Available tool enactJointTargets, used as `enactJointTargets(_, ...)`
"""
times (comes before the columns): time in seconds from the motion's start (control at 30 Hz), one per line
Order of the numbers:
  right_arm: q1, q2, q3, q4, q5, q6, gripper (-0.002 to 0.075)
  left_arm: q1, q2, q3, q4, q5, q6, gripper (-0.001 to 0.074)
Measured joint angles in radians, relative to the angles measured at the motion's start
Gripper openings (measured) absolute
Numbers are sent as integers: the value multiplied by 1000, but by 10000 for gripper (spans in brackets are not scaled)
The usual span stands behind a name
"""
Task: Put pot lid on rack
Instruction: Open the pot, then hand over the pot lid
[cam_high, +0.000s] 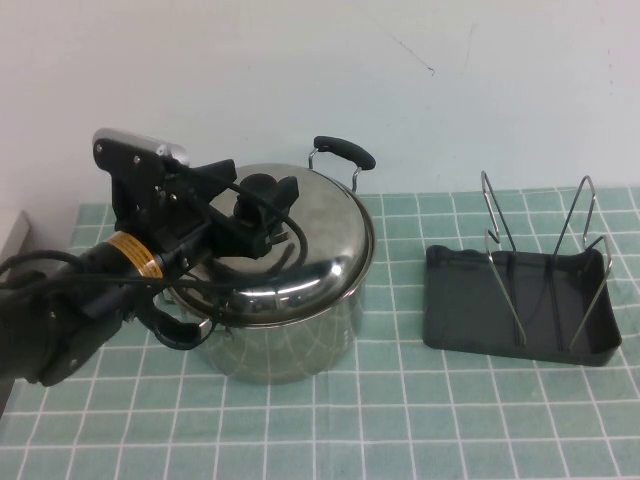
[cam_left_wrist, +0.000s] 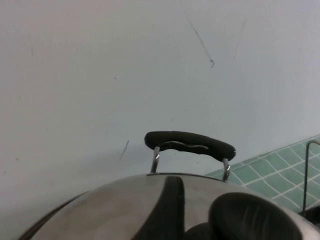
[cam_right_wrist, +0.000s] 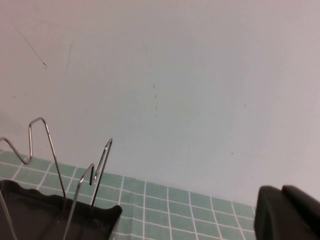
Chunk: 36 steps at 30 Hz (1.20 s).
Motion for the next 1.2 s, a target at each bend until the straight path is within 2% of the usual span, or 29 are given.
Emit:
enactJointTargets(0.17,0,0,0,0,6,-1,-1,0,39,0,-77,-15,19,689)
enactJointTargets(0.23,0,0,0,0,7,-1,-1,0,54,0,-89,-15,37,662)
enactJointTargets(0.4,0,0,0,0,9,-1,-1,0,82,-4,-85,-48,68,503)
enactJointTargets(0.53,0,0,0,0,12,-1,-1,-4,86,-8,-70,-66,122,330)
enactJointTargets(0.9,0,0,-2,16,-51,20,-1,-6,92,-8,-74,-199,194,334)
enactJointTargets(1.07,0,0,-108,134,-57,146,-1,-8,-17,-4,-76,-202,101,334)
enactJointTargets(1.2,24,0,-236,314,55,201,-1,-58,-135,-2,-112,-211,-2,334)
